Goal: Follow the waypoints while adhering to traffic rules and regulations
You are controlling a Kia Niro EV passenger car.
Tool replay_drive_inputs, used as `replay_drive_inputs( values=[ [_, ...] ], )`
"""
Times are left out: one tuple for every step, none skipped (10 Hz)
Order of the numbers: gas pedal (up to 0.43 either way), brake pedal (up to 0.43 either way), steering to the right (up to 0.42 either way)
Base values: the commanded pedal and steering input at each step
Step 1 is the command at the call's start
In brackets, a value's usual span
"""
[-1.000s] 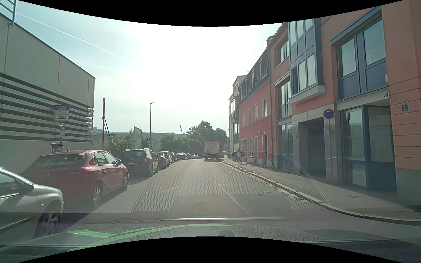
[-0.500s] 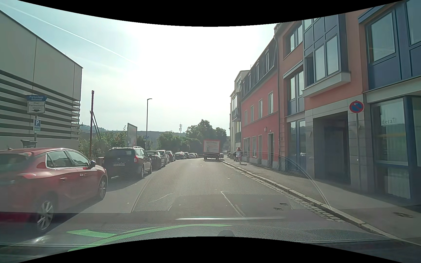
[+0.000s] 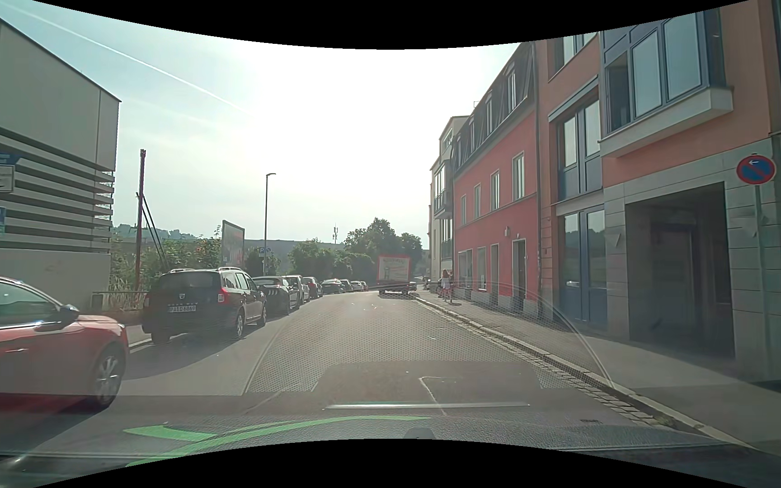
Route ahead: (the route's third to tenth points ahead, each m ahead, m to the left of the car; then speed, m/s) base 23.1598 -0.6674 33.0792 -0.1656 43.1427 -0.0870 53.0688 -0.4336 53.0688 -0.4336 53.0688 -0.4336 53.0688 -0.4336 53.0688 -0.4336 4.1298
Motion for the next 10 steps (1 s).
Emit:
replay_drive_inputs(
  values=[
    [0.138, 0.0, -0.024],
    [0.138, 0.0, -0.033],
    [0.138, 0.0, -0.038],
    [0.138, 0.0, -0.042],
    [0.138, 0.0, -0.044],
    [0.138, 0.0, -0.044],
    [0.138, 0.0, -0.045],
    [0.138, 0.0, -0.045],
    [0.138, 0.0, -0.046],
    [0.138, 0.0, -0.046]
  ],
)
